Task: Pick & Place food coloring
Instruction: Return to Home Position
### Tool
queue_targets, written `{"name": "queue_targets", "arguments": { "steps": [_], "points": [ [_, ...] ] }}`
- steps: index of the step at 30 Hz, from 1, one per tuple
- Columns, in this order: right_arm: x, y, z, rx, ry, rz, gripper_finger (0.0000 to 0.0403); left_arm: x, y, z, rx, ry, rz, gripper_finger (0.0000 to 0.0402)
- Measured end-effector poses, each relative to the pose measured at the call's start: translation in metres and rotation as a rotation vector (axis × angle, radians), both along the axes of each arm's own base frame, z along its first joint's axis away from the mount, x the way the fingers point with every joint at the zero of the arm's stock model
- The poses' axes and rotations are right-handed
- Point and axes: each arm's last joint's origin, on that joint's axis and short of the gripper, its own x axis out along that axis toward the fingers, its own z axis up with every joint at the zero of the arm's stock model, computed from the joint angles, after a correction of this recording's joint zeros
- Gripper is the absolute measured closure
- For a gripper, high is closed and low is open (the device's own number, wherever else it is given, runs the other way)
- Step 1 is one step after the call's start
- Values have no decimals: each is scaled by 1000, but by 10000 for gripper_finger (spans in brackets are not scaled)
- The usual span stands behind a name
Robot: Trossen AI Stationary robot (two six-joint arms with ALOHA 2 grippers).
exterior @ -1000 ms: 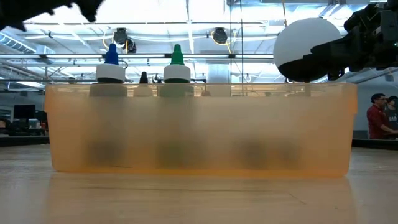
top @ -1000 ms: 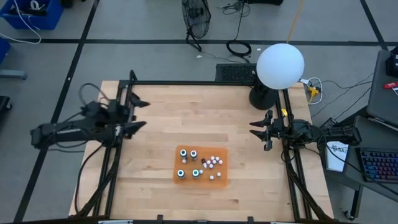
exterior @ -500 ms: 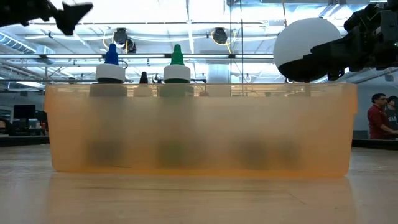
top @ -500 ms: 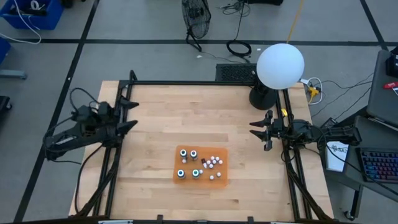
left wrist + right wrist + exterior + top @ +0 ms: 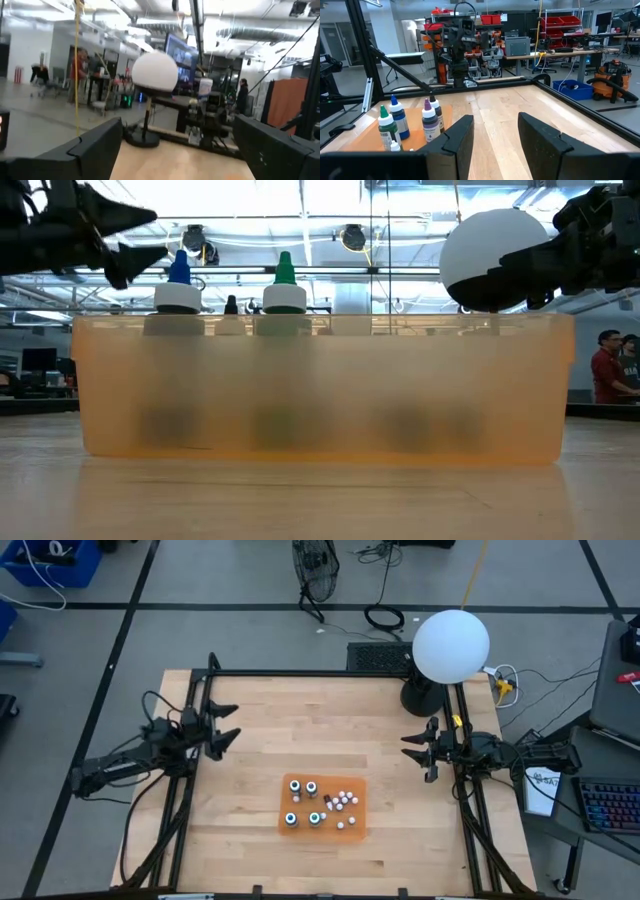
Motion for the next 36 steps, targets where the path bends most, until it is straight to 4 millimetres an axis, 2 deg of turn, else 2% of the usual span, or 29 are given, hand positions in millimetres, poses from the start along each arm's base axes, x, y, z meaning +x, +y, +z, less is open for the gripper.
{"name": "queue_targets", "arguments": {
  "steps": [15, 21, 27, 36],
  "points": [
    [0, 0, 0, 0, 0, 0, 261, 5, 1, -26, -68, 270, -17, 26],
    [0, 0, 0, 0, 0, 0, 261, 5, 1, -30, -88, 302, -5, 32],
    [0, 0, 0, 0, 0, 0, 261, 7, -5, -31, -16, 332, -66, 25],
    [0, 0, 0, 0, 0, 0, 261, 9, -6, -34, 51, 387, -16, 34]
  ]
}}
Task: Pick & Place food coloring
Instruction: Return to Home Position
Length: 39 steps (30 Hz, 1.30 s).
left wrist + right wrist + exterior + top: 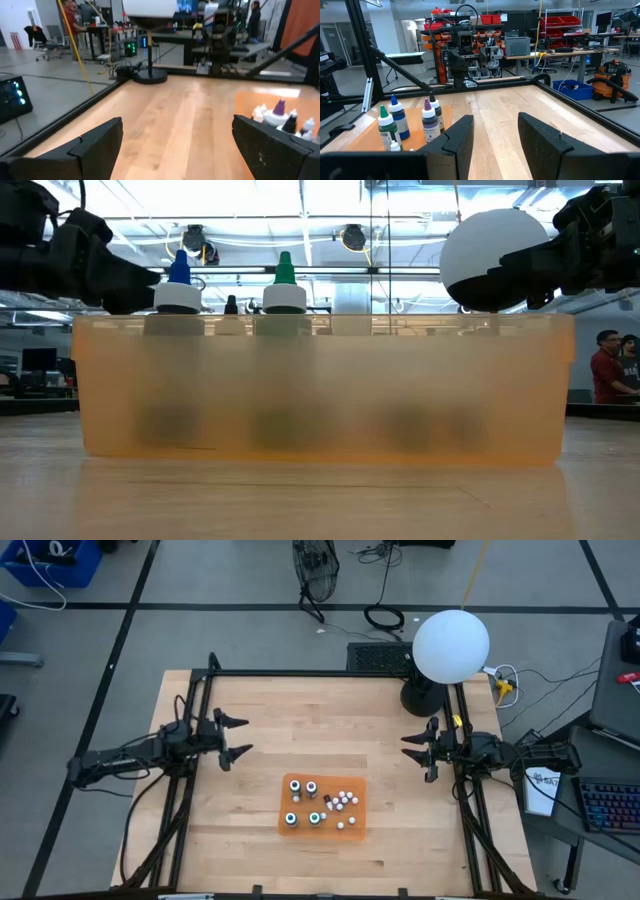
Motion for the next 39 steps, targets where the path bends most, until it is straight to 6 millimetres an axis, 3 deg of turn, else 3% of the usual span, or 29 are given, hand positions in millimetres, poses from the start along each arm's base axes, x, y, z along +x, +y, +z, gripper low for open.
{"name": "queue_targets", "arguments": {
  "steps": [10, 18, 27, 35, 39],
  "points": [
    [0, 0, 0, 0, 0, 0, 261, 8, 2, -12, -18, 143, 21, 26],
    [0, 0, 0, 0, 0, 0, 261, 10, 4, 1, 80, 23, 48, 29],
    [0, 0, 0, 0, 0, 0, 261, 8, 7, -3, 10, 50, 168, 21],
    [0, 0, 0, 0, 0, 0, 261, 2, 4, -1, 18, 23, 138, 21],
    [0, 0, 0, 0, 0, 0, 261, 0, 1, 2, 42, -7, 37, 25]
  ]
}}
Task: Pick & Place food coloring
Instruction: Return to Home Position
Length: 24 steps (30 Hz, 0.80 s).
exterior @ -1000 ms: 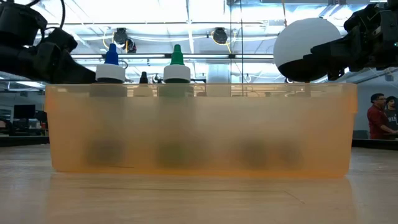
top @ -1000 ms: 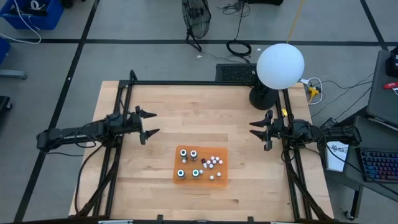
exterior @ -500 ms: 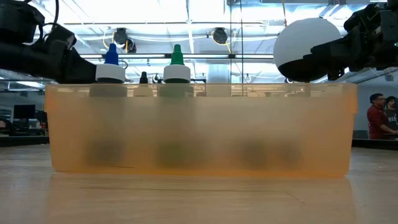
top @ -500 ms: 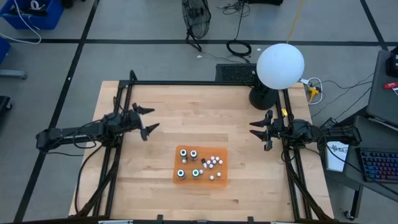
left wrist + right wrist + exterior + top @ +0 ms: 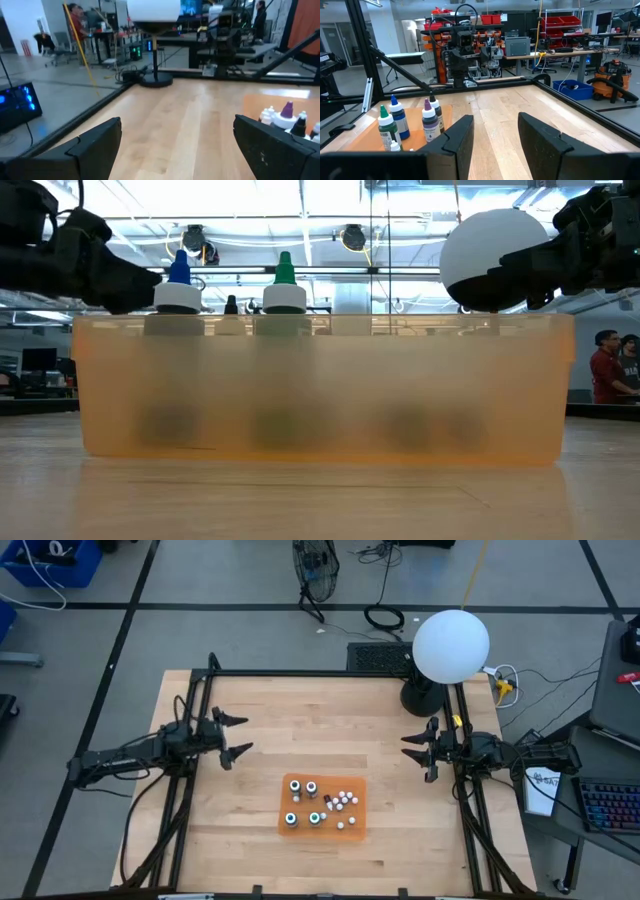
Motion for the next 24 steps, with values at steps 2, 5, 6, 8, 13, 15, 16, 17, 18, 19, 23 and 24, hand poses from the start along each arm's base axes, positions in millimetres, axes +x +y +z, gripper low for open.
{"name": "queue_targets", "arguments": {
  "steps": [2, 5, 6, 8, 13, 15, 16, 17, 18, 19, 23, 24],
  "points": [
    [0, 0, 0, 0, 0, 0, 261, -1, 0, 1, 14, -8, -4, 23],
    [0, 0, 0, 0, 0, 0, 261, -1, 0, 1, 20, -7, -5, 19],
    [0, 0, 0, 0, 0, 0, 261, -1, 0, 1, 19, -6, -5, 19],
    [0, 0, 0, 0, 0, 0, 261, 0, 0, 0, 4, -5, -5, 20],
    [0, 0, 0, 0, 0, 0, 261, 0, 0, 0, -27, -6, -4, 27],
    [0, 0, 0, 0, 0, 0, 261, 0, 0, 0, -27, -6, -3, 27],
    [0, 0, 0, 0, 0, 0, 261, 0, 0, 0, -27, -6, -3, 27],
    [0, 0, 0, 0, 0, 0, 261, 0, 0, 0, -27, -6, -3, 26],
    [0, 0, 0, 0, 0, 0, 261, 0, 0, 0, -27, -6, -3, 24],
    [0, 0, 0, 0, 0, 0, 261, 0, 0, 0, -27, -6, -3, 23],
    [0, 0, 0, 0, 0, 0, 261, 0, 0, 0, -27, -8, -3, 21],
    [0, 0, 0, 0, 0, 0, 261, 0, 0, 0, -27, -7, -3, 23]
  ]
}}
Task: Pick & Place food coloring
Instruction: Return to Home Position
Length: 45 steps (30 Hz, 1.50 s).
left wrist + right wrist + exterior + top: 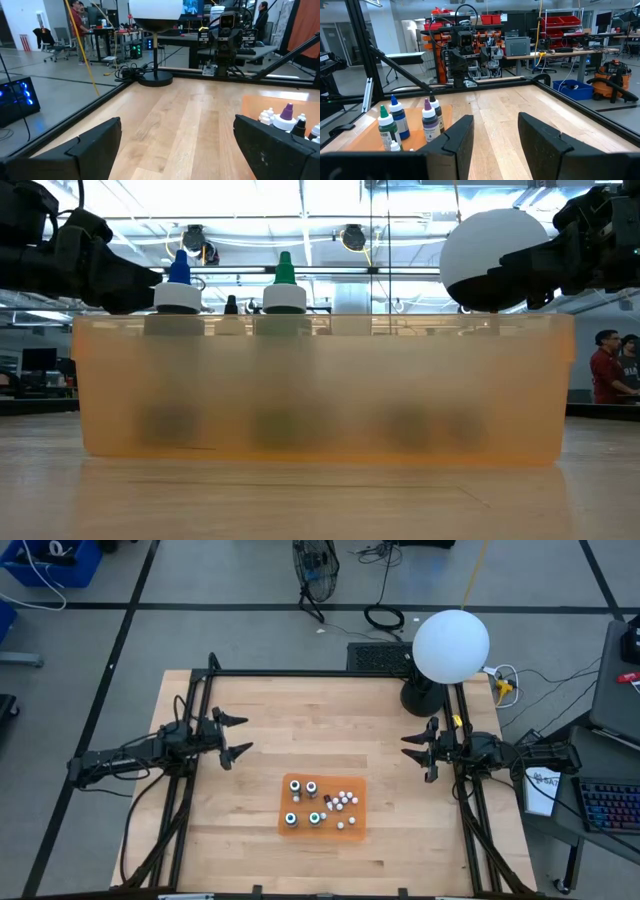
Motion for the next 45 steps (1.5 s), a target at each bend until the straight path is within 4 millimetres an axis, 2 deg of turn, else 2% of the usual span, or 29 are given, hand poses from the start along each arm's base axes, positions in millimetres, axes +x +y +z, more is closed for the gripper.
{"name": "queue_targets", "arguments": {
  "steps": [21, 45],
  "points": [
    [0, 0, 0, 0, 0, 0, 261, 0, 0, 0, -1, -1, 1, 34],
    [0, 0, 0, 0, 0, 0, 261, 0, 0, 0, -1, -1, 1, 24]
  ]
}}
